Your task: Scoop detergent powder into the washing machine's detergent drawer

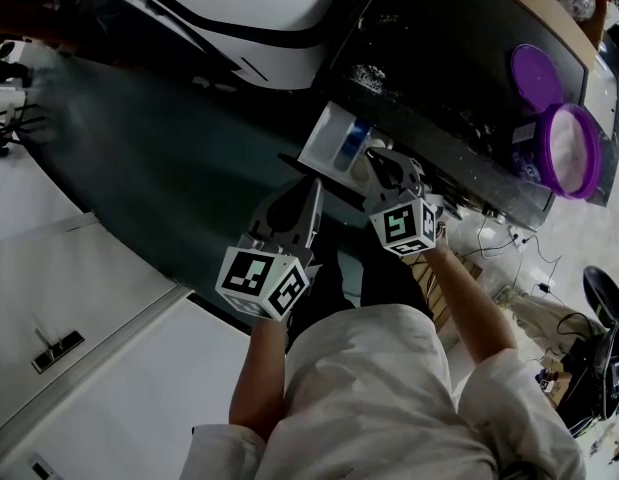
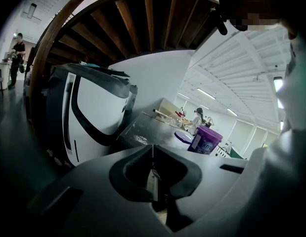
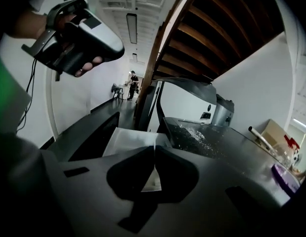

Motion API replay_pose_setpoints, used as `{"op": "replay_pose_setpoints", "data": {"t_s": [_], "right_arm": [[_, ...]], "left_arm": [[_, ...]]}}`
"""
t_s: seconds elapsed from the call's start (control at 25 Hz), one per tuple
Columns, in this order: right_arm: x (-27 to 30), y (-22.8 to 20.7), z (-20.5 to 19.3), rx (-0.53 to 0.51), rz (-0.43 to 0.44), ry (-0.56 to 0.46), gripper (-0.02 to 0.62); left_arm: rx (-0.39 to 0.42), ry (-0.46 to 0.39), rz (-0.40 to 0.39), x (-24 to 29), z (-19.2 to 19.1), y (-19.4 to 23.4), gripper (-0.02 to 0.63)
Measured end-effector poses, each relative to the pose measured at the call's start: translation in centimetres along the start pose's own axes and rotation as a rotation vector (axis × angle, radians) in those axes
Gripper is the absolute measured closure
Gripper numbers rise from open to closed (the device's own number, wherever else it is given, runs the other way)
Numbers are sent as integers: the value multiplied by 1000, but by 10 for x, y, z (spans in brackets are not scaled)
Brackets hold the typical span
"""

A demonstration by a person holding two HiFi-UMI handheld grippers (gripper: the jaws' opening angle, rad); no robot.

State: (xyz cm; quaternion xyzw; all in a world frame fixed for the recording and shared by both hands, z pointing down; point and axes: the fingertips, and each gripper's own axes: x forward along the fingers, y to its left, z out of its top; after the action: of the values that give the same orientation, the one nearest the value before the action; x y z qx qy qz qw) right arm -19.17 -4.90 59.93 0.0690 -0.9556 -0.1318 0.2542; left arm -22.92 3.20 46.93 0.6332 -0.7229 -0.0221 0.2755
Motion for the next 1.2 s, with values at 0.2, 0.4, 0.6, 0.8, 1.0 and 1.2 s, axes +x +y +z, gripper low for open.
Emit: {"op": "replay_pose_setpoints", "data": {"t_s": [0.2, 0.4, 0.6, 0.8, 1.0, 1.2], "right_arm": [[3, 6, -2, -130, -15, 8, 584], [3, 13, -5, -269, -30, 23, 584], [2, 12, -2, -313, -48, 27, 584], [-1, 11, 2, -351, -59, 24, 584], [-4, 12, 4, -368, -67, 18, 583], [-9, 11, 10, -362, -78, 9, 583]], "left_arm": [[-2, 1, 9, -3, -2, 4, 579], [-4, -1, 13, -6, -2, 6, 579], [-3, -7, 12, -8, -1, 7, 580], [-3, -6, 11, -8, -2, 7, 579], [7, -9, 2, -9, -1, 3, 578], [7, -10, 1, -12, 0, 1, 580]]}}
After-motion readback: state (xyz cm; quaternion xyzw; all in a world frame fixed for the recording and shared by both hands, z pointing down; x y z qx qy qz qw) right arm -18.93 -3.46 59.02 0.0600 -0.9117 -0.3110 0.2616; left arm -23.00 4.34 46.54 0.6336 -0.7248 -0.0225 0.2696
